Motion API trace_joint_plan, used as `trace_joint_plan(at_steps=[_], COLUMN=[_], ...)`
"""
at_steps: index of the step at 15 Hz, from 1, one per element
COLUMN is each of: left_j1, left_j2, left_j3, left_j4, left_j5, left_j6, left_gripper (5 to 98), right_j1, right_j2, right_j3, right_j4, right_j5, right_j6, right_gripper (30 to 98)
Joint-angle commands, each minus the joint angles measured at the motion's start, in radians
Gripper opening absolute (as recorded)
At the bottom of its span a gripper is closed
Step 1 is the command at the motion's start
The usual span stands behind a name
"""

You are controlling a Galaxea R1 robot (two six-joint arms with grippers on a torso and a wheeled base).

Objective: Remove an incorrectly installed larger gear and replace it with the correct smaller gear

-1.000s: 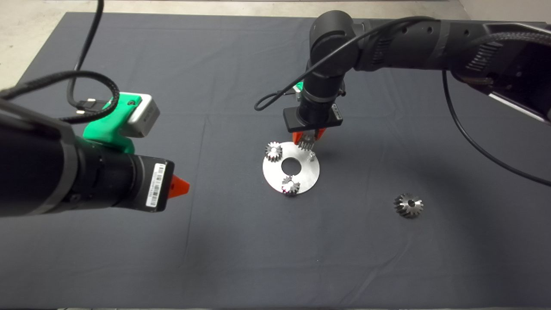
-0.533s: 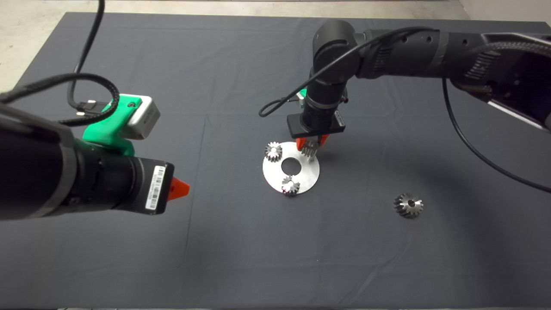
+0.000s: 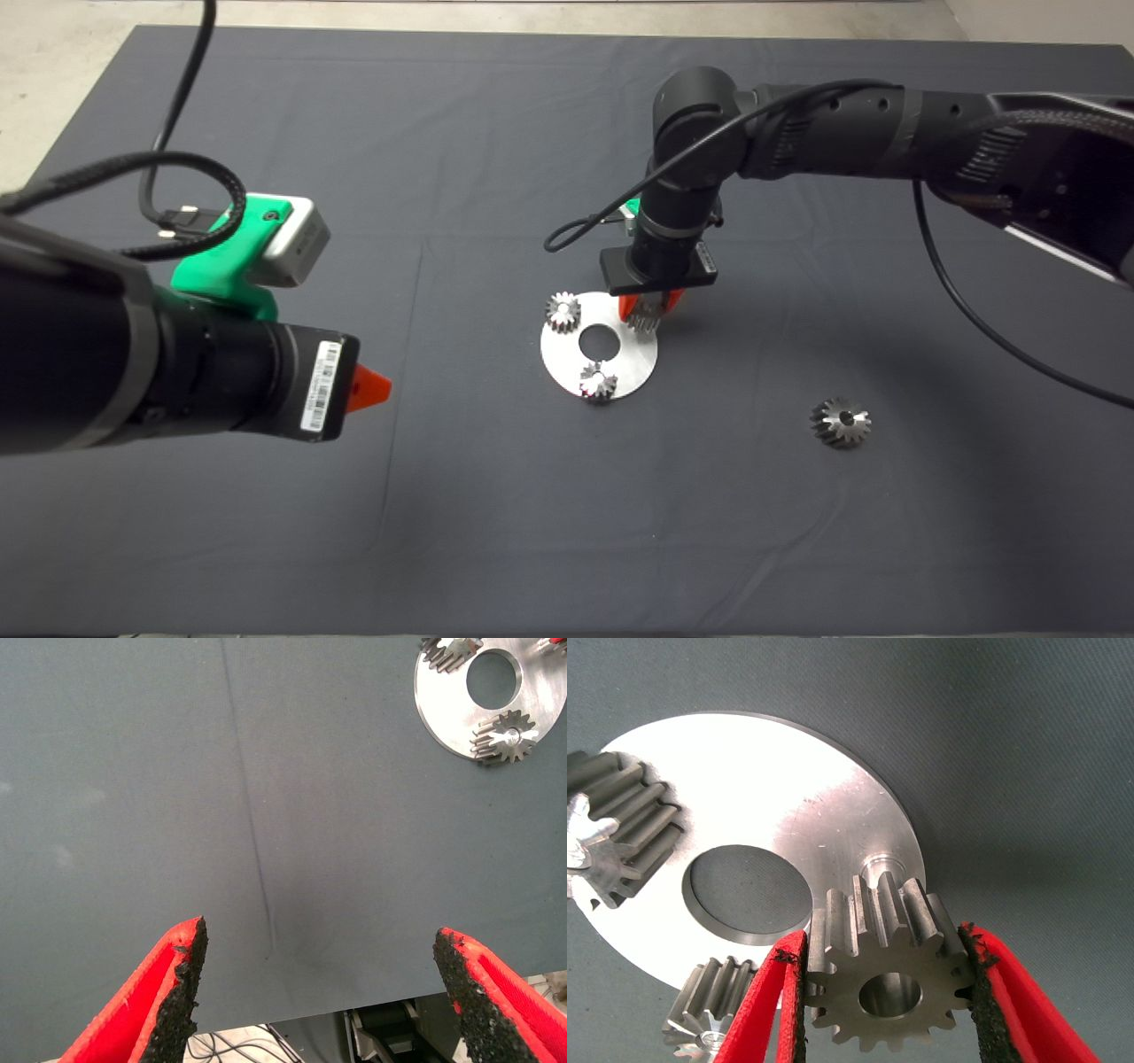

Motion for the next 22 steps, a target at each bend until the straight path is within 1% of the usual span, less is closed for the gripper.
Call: trace_joint_plan(at_steps=[1,9,13,16,22], left_j1=[-0.007,-0.007,-0.007,-0.002,0.003], left_j2=[0.003,0.003,0.003,0.003,0.002], left_j3=[0.012,0.012,0.013,0.013,0.012], left_j4=[0.012,0.014,0.014,0.015,0.018], left_j5=[0.005,0.005,0.005,0.005,0.005], left_j6=[-0.004,-0.004,-0.004,-0.004,-0.004], left_gripper=[64.3,64.3,64.3,64.3,64.3], right_j1=[0.032,0.032,0.031,0.032,0.031], right_j2=[0.003,0.012,0.012,0.012,0.029], right_j3=[-0.004,-0.010,-0.019,-0.052,-0.054], right_j4=[-0.016,-0.021,-0.047,-0.052,-0.064], right_j5=[-0.076,-0.076,-0.076,-0.076,-0.074], right_j6=[-0.017,-0.017,-0.017,-0.046,-0.047], right_gripper=[35.8,35.8,35.9,35.8,35.8])
